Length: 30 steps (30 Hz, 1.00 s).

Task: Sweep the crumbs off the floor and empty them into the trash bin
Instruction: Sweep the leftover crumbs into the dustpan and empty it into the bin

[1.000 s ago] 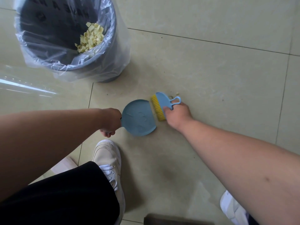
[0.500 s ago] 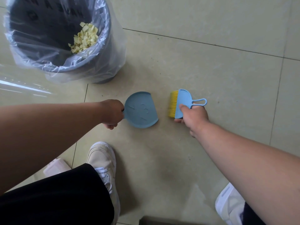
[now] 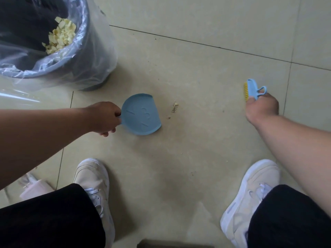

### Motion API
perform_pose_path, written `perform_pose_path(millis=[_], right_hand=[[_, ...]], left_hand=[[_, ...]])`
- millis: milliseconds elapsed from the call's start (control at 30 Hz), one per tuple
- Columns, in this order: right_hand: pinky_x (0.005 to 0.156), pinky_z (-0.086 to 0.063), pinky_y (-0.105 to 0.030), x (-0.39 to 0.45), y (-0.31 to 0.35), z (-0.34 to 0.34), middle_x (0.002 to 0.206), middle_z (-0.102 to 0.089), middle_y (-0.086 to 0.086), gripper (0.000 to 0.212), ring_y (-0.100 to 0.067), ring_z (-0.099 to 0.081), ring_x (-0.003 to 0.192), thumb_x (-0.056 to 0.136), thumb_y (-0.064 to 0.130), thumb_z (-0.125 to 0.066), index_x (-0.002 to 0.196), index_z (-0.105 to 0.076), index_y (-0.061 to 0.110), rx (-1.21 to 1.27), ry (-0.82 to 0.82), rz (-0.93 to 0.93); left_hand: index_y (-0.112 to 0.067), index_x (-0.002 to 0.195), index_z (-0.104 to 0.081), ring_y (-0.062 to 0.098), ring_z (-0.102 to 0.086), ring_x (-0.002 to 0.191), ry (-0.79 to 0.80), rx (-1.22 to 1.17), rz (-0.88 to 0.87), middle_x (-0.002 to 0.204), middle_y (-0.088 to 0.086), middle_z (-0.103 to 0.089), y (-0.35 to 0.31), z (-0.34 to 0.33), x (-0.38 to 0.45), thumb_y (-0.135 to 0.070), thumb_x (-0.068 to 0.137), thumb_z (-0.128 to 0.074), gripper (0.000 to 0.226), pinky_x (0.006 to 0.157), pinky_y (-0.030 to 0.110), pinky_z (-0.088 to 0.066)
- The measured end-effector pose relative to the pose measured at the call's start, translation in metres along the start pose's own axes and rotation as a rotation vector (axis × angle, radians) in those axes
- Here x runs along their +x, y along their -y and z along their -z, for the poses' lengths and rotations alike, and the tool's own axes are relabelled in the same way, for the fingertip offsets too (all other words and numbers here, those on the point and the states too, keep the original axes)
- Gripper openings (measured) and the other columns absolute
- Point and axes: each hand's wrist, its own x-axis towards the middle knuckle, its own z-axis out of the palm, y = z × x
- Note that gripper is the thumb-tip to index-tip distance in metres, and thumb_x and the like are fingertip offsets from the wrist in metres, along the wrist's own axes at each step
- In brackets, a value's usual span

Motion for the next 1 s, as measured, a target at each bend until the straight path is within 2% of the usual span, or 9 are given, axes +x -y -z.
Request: perform_pose_path(millis=[100,267,433,533,633,767,833,900,1000], right_hand=[[0.101,-0.045,-0.033,-0.019,0.000,-0.017,0.127,-0.067,-0.024,0.033,-0.037,-0.063,0.119,0.101,0.019,-0.055,0.127,-0.065,0.000,0.067,0.029,0.078],[0.087,-0.041,-0.033,-0.062,0.029,-0.052,0.110,-0.071,-0.022,0.022,-0.037,-0.066,0.103,0.098,0.015,-0.058,0.110,-0.072,0.003,0.081,0.098,0.312],[0.076,-0.042,-0.030,-0.100,0.059,-0.073,0.101,-0.072,-0.015,0.022,-0.032,-0.065,0.095,0.101,0.021,-0.056,0.107,-0.071,0.007,0.108,0.307,0.431],[0.073,-0.039,-0.025,-0.097,0.069,-0.070,0.102,-0.073,-0.015,0.030,-0.029,-0.066,0.091,0.102,0.029,-0.055,0.108,-0.072,0.006,0.099,0.295,0.366],[0.086,-0.050,-0.033,-0.074,0.064,-0.052,0.107,-0.075,-0.017,0.030,-0.031,-0.070,0.101,0.100,0.028,-0.057,0.108,-0.073,0.004,0.213,0.163,0.224],[0.094,-0.051,-0.041,-0.043,0.032,-0.016,0.115,-0.072,-0.023,0.034,-0.038,-0.068,0.109,0.100,0.027,-0.054,0.113,-0.070,-0.001,0.151,0.046,0.064],[0.097,-0.048,-0.039,-0.037,0.013,-0.001,0.122,-0.068,-0.027,0.035,-0.041,-0.065,0.115,0.102,0.023,-0.051,0.118,-0.066,-0.004,0.080,0.015,-0.013],[0.098,-0.047,-0.036,-0.038,-0.003,0.007,0.126,-0.066,-0.028,0.034,-0.041,-0.063,0.118,0.104,0.020,-0.049,0.124,-0.062,-0.005,0.040,-0.006,-0.070],[0.093,-0.042,-0.028,-0.049,-0.013,-0.001,0.126,-0.067,-0.024,0.033,-0.036,-0.064,0.117,0.104,0.018,-0.050,0.127,-0.061,-0.003,0.059,0.033,-0.091]], left_hand=[[-0.001,0.091,-0.071,0.017,-0.068,0.043,-0.017,0.017,-0.001,0.078,0.008,-0.079,-0.002,-0.001,0.002,-0.024,0.104,-0.055,0.030,0.041,0.021,-0.046],[-0.004,0.083,-0.071,0.018,-0.069,0.043,-0.039,0.022,0.000,0.077,0.009,-0.079,-0.005,0.004,0.002,-0.022,0.103,-0.059,0.030,0.038,0.021,-0.045],[-0.004,0.086,-0.073,0.019,-0.069,0.044,-0.049,0.014,0.000,0.078,0.010,-0.079,-0.006,0.003,-0.004,-0.023,0.103,-0.058,0.029,0.038,0.020,-0.045],[-0.006,0.088,-0.074,0.019,-0.070,0.047,-0.057,0.040,-0.003,0.080,0.010,-0.079,-0.006,0.005,-0.010,-0.023,0.103,-0.058,0.028,0.039,0.020,-0.045],[-0.008,0.078,-0.073,0.016,-0.070,0.044,-0.082,0.112,-0.031,0.076,0.007,-0.079,-0.003,0.009,-0.014,-0.022,0.101,-0.056,0.032,0.049,0.022,-0.045],[-0.003,0.071,-0.070,0.028,-0.072,0.052,-0.125,0.176,-0.068,0.066,0.012,-0.075,0.006,0.016,-0.014,-0.020,0.098,-0.057,0.035,0.055,0.029,-0.052],[0.000,0.072,-0.068,0.023,-0.062,0.049,-0.140,0.247,-0.082,0.063,0.012,-0.070,0.009,0.017,-0.012,-0.018,0.101,-0.057,0.035,0.058,0.033,-0.054],[0.000,0.070,-0.065,0.018,-0.053,0.047,-0.149,0.256,-0.085,0.059,0.010,-0.064,0.013,0.017,-0.012,-0.016,0.101,-0.058,0.036,0.052,0.028,-0.046],[-0.002,0.070,-0.068,0.015,-0.053,0.047,-0.156,0.290,-0.102,0.065,0.013,-0.070,0.013,0.019,-0.012,-0.020,0.102,-0.060,0.037,0.049,0.026,-0.042]])
